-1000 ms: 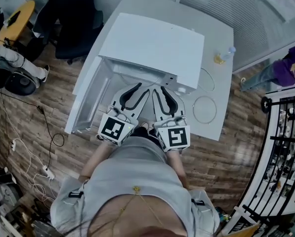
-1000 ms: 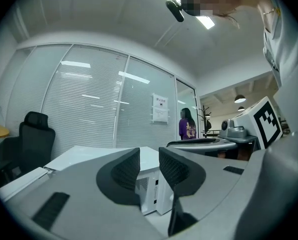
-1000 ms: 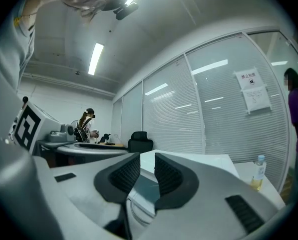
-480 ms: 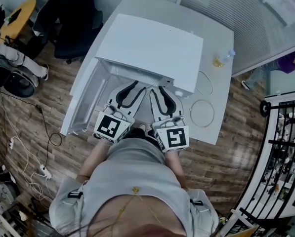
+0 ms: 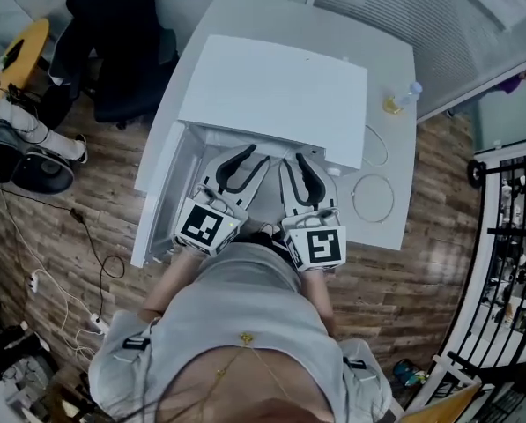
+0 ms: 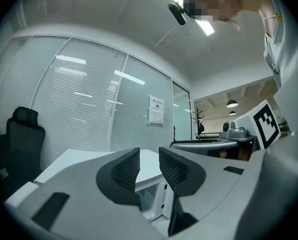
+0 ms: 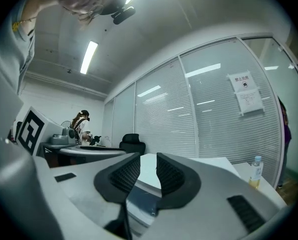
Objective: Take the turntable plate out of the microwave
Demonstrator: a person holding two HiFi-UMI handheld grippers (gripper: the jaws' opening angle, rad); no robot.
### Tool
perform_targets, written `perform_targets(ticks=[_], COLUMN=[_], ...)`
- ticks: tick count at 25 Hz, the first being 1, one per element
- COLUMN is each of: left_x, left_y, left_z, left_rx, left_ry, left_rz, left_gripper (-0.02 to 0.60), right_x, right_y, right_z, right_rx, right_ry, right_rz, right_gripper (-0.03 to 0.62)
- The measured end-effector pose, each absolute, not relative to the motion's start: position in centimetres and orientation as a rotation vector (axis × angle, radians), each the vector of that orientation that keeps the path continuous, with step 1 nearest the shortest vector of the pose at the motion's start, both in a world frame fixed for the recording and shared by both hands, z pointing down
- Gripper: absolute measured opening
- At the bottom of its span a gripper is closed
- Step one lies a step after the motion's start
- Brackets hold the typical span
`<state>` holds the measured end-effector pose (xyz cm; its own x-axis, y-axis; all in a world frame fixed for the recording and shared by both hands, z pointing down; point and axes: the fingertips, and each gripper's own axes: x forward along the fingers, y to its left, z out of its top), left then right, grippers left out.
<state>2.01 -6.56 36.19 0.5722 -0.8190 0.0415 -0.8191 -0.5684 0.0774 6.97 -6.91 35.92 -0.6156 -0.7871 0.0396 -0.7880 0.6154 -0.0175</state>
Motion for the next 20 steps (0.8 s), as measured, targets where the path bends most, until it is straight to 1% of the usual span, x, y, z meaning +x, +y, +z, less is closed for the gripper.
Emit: perform_targets(ticks=[7, 20], left_x=[0.4, -0.8], left_y=[-7.1, -7.8], left_z=[36.1, 36.9], left_rx=[2.744, 2.773], left_ry=[-1.326, -1.216], left_rz=[-0.019, 0.001], left_gripper=[0.121, 0.129], right_x=[5.6, 4.2], right_y=[-7.5, -7.5], right_z=[35.9, 37.1], right_rx=[1.462, 1.527], right_ry=[-2.731, -2.638], right_rz=[0.028, 0.044], right_gripper=[0.112, 0.118])
